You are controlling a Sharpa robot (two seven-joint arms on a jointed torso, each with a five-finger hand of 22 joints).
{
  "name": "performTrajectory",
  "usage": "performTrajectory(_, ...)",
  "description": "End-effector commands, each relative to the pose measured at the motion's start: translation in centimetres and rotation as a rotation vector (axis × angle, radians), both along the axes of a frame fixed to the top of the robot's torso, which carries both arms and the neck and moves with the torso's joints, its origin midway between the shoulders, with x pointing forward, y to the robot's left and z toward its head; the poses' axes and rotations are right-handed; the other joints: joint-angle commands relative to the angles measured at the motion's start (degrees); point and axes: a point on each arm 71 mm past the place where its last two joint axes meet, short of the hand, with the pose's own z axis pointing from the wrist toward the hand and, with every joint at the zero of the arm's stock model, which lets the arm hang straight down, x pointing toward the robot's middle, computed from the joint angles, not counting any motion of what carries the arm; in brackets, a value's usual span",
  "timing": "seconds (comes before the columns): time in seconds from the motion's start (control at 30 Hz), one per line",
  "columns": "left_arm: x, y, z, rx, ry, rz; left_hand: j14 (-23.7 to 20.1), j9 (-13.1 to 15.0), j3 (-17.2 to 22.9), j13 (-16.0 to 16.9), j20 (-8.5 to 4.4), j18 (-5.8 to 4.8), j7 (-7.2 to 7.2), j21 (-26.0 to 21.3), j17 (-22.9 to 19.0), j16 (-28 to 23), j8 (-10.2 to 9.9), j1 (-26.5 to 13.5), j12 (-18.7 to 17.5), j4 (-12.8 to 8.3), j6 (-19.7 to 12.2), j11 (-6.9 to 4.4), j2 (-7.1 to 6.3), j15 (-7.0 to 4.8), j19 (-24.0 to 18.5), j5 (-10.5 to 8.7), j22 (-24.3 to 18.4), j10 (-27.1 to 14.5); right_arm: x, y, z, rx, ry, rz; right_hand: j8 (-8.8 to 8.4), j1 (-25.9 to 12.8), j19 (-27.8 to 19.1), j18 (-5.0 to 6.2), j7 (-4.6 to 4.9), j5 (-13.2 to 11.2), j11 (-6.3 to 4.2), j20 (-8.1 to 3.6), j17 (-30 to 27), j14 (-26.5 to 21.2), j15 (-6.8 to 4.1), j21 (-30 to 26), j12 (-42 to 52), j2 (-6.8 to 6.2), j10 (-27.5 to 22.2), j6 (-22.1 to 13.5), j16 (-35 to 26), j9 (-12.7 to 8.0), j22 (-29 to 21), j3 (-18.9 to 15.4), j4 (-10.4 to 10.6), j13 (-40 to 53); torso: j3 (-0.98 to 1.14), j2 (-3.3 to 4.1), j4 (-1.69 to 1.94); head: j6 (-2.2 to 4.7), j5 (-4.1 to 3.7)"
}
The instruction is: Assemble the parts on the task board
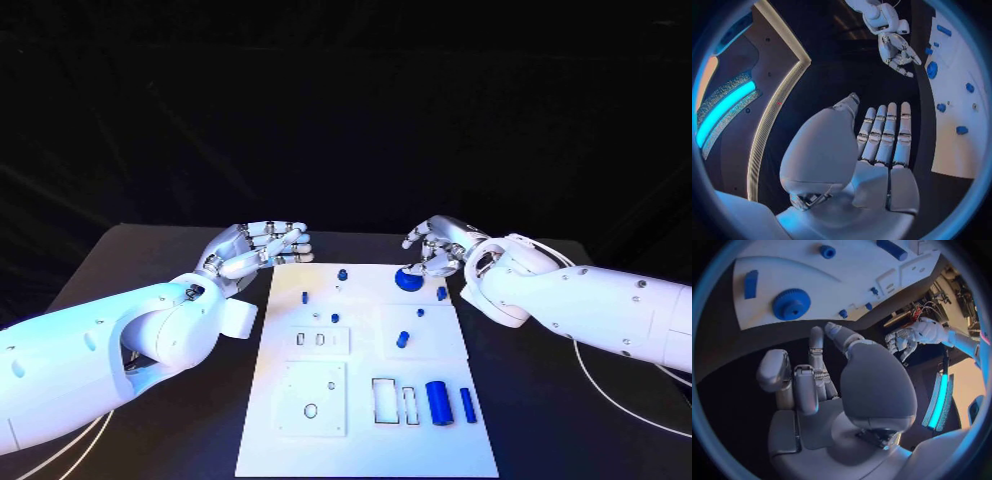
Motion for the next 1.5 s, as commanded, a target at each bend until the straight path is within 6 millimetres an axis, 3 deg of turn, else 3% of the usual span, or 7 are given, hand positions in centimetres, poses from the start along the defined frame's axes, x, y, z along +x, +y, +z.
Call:
performTrajectory(0.03,-0.1,-0.3,0.2,-0.021,-0.013,-0.035,-0.44,-0.09,0.38,-0.05,0.05,0.55,1.77,-0.46,0.09,-0.32,0.02,-0.09,-0.34,-0.03,0.1,-0.04,-0.47,0.17,-0.77,-0.22,-0.26,0.33,0.3,-1.5,-0.9,0.059,0.174,-0.086,2.65,1.91,1.45,-0.92,0.64,0.96,1.36,0.77,8.37,4.56,0.6,2.14,32.75,2.63,1.21,-1.64,1.75,1.19,3.33,-5.01,2.59,28.69,0.14,-0.15,-0.15,-0.1,0.08)
performTrajectory(0.1,0.0,-0.2,0.2,-0.022,-0.013,-0.036,-0.44,-0.09,0.38,-0.05,0.05,0.55,1.77,-0.46,0.09,-0.32,0.02,-0.09,-0.34,-0.03,0.1,-0.04,-0.47,0.17,-0.77,-0.22,-0.26,0.33,0.5,-2.2,-1.0,0.048,0.186,-0.102,4.3,2.99,2.64,-1.34,0.72,0.97,1.69,1.02,10.66,5.01,0.94,3.77,40.14,2.93,4.98,-1.88,2.49,1.61,5.78,-6.23,3.81,37.06,0.22,-0.17,-0.1,-0.17,0.09)
performTrajectory(0.17,0.0,-0.2,0.2,-0.023,-0.012,-0.036,-0.44,-0.09,0.38,-0.05,0.05,0.55,1.77,-0.46,0.09,-0.32,0.02,-0.09,-0.34,-0.03,0.1,-0.04,-0.47,0.17,-0.77,-0.22,-0.26,0.33,0.6,-2.7,-1.1,0.035,0.199,-0.118,4.92,3.49,3.15,-1.52,0.81,0.97,1.8,1.11,11.75,5.22,1.07,4.48,42.08,3.03,6.17,-2.07,2.82,1.69,6.84,-6.5,4.23,39.35,0.24,-0.12,0.01,-0.21,-0.01)
performTrajectory(0.23,0.0,-0.3,0.2,-0.024,-0.011,-0.037,-0.44,-0.09,0.38,-0.05,0.05,0.55,1.77,-0.46,0.09,-0.32,0.02,-0.09,-0.34,-0.03,0.1,-0.04,-0.47,0.17,-0.77,-0.22,-0.26,0.33,0.7,-3.0,-1.2,0.022,0.206,-0.129,5.29,3.97,3.52,-1.67,0.93,0.98,1.93,1.22,12.63,5.39,1.19,5.01,43.41,3.12,7.09,-2.44,3.07,1.68,7.64,-6.57,4.5,40.97,0.11,-0.09,0.01,-0.16,-0.13)
performTrajectory(0.63,-0.1,-0.4,0.2,-0.028,-0.007,-0.04,-0.94,-0.11,0.59,-0.04,0.13,0.56,1.8,-0.75,0.1,-0.79,0.02,-0.04,-0.53,-0.1,0.09,0.01,-0.5,0.32,-1.19,-0.2,-0.45,0.42,1.0,-2.0,-2.0,-0.056,0.191,-0.112,5.61,4.48,3.95,-1.85,1.05,0.98,2.07,1.34,13.51,5.56,1.33,5.6,44.53,3.01,7.95,-2.79,3.3,1.63,8.53,-6.67,4.68,42.37,0.04,-0.02,-0.05,-0.65,0.2)
performTrajectory(1.07,-0.1,-0.4,0.2,-0.026,-0.006,-0.04,-0.94,-0.11,0.59,-0.04,0.13,0.56,1.8,-0.75,0.1,-0.79,0.02,-0.04,-0.53,-0.1,0.09,0.01,-0.5,0.32,-1.19,-0.2,-0.45,0.42,0.9,-0.3,-2.7,-0.086,0.152,-0.072,5.72,4.58,4.02,-1.88,1.11,1.0,2.14,1.4,13.71,5.59,1.39,5.72,44.7,3.08,8.06,-2.93,3.36,1.59,8.72,-6.74,4.88,42.57,0.09,-0.1,-0.09,-1.22,0.4)
performTrajectory(1.5,-0.1,-0.3,0.1,-0.018,-0.004,-0.039,-1.1,-0.12,0.68,-0.04,0.13,0.61,1.86,-0.76,0.11,-0.95,0.02,-0.05,-0.61,-0.1,0.08,0.05,-0.52,0.36,-1.18,-0.2,-0.48,0.45,0.7,0.3,-3.1,-0.144,0.116,-0.05,6.72,6.65,4.74,-2.15,0.98,1.11,2.03,1.43,14.78,5.81,1.35,6.71,45.93,3.58,9.14,-1.87,3.62,1.47,10.23,-4.71,4.41,44.17,0.07,-0.17,-0.09,-1.19,0.57)
